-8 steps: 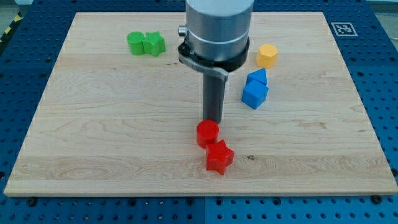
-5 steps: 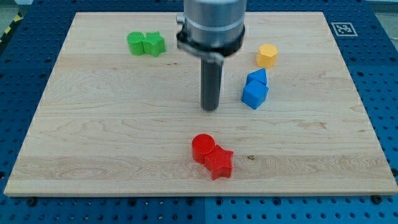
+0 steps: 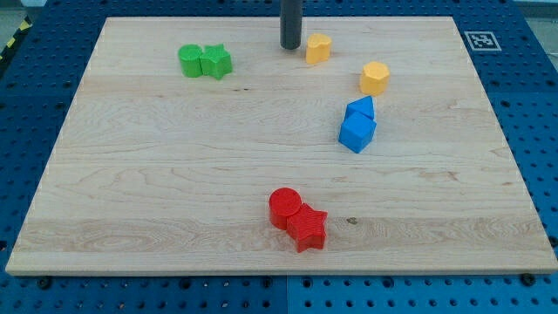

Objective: Push the yellow heart into the yellow hexagon

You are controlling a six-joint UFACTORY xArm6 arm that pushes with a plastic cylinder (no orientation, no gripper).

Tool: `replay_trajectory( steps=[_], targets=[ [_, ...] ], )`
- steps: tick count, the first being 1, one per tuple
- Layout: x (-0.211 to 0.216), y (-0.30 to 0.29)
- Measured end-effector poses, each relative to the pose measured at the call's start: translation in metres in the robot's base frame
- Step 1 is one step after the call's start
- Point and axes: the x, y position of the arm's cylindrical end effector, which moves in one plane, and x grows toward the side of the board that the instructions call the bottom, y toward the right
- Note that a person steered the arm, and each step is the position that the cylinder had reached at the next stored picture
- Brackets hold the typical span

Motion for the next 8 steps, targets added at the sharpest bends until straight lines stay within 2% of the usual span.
replay_trajectory(
  steps=[2,6,8],
  targets=[
    [-0.001,0.016],
    [0.027,0.041],
    [0.052,0.085]
  ],
)
